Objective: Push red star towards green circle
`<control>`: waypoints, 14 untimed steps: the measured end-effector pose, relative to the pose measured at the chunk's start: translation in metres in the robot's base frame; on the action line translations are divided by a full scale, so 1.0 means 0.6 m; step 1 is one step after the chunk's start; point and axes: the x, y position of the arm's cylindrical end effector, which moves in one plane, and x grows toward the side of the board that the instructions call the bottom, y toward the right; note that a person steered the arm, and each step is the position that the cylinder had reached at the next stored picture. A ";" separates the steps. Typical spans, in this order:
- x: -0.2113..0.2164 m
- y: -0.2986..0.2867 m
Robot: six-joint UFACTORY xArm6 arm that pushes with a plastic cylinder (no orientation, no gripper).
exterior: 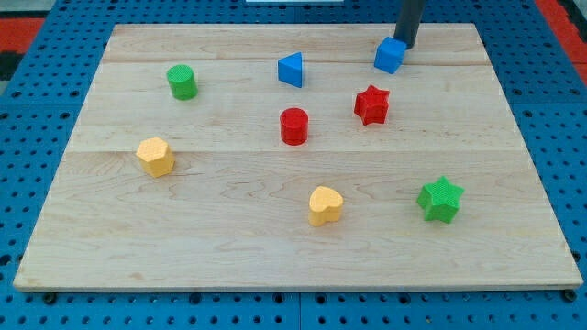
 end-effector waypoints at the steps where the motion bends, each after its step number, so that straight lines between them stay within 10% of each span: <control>1: 0.058 0.000; 4: 0.207 -0.020; 14: 0.196 -0.096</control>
